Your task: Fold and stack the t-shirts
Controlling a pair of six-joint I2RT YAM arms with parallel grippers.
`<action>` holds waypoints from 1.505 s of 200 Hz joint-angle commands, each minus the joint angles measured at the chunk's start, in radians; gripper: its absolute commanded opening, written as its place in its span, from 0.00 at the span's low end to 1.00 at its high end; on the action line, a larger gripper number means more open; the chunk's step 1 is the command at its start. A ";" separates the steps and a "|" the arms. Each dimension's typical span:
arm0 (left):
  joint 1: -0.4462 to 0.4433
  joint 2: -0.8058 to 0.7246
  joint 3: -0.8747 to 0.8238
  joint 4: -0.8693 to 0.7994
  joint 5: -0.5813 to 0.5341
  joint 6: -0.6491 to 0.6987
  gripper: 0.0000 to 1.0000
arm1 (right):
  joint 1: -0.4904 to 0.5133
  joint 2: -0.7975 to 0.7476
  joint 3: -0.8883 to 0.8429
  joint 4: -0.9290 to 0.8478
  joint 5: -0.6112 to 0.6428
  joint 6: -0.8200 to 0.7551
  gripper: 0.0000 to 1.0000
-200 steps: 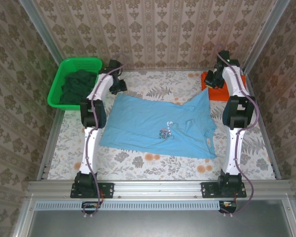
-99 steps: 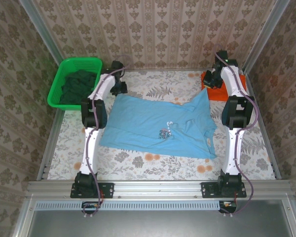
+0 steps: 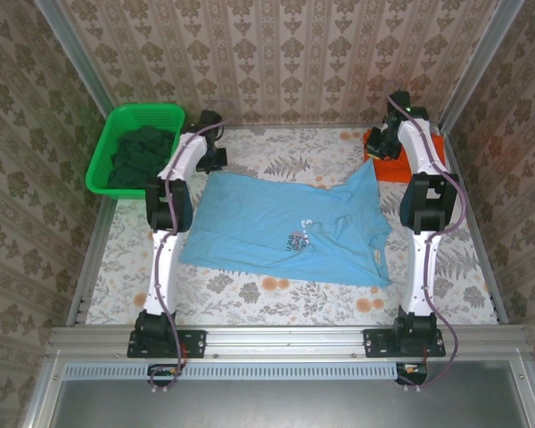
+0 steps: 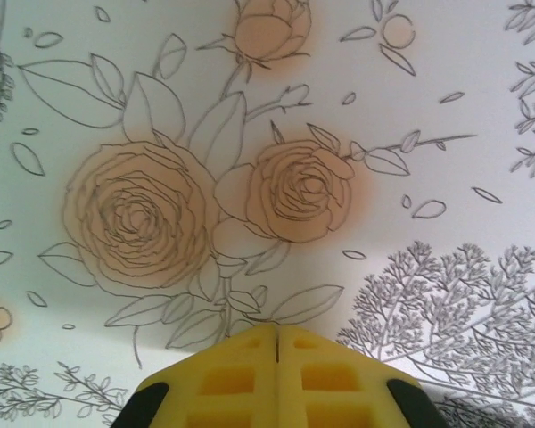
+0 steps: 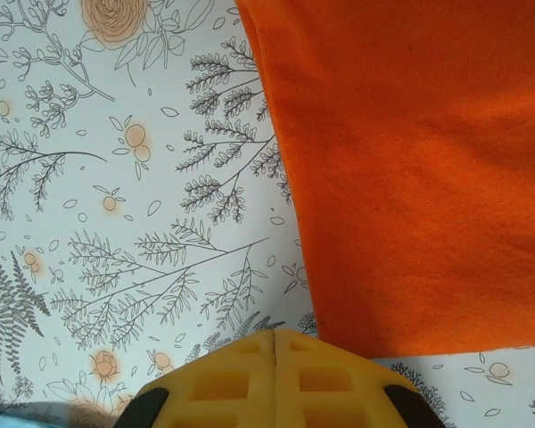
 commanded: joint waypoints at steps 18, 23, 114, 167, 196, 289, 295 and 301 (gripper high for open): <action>-0.020 -0.061 -0.025 -0.010 0.046 0.007 0.00 | 0.009 -0.045 0.012 -0.047 -0.031 -0.012 0.00; -0.022 -0.075 -0.040 0.006 0.039 0.009 0.00 | 0.009 -0.054 0.009 -0.051 -0.034 -0.014 0.00; -0.027 -0.480 -0.612 0.389 -0.003 0.075 0.00 | 0.000 -0.324 -0.260 -0.195 -0.147 -0.034 0.00; -0.022 -0.668 -0.814 0.403 0.050 0.118 0.00 | 0.000 -0.440 -0.357 -0.279 -0.250 -0.011 0.00; -0.016 -0.739 -0.897 0.386 0.063 0.132 0.00 | -0.002 -0.475 -0.366 -0.342 -0.271 -0.034 0.00; 0.015 -0.751 -0.975 0.382 0.028 0.163 0.00 | -0.013 -0.620 -0.536 -0.391 -0.309 -0.072 0.00; 0.015 -0.744 -0.965 0.376 0.021 0.166 0.00 | -0.014 -0.628 -0.547 -0.390 -0.311 -0.074 0.00; 0.014 -0.735 -0.957 0.371 0.016 0.168 0.00 | -0.014 -0.636 -0.562 -0.391 -0.312 -0.075 0.00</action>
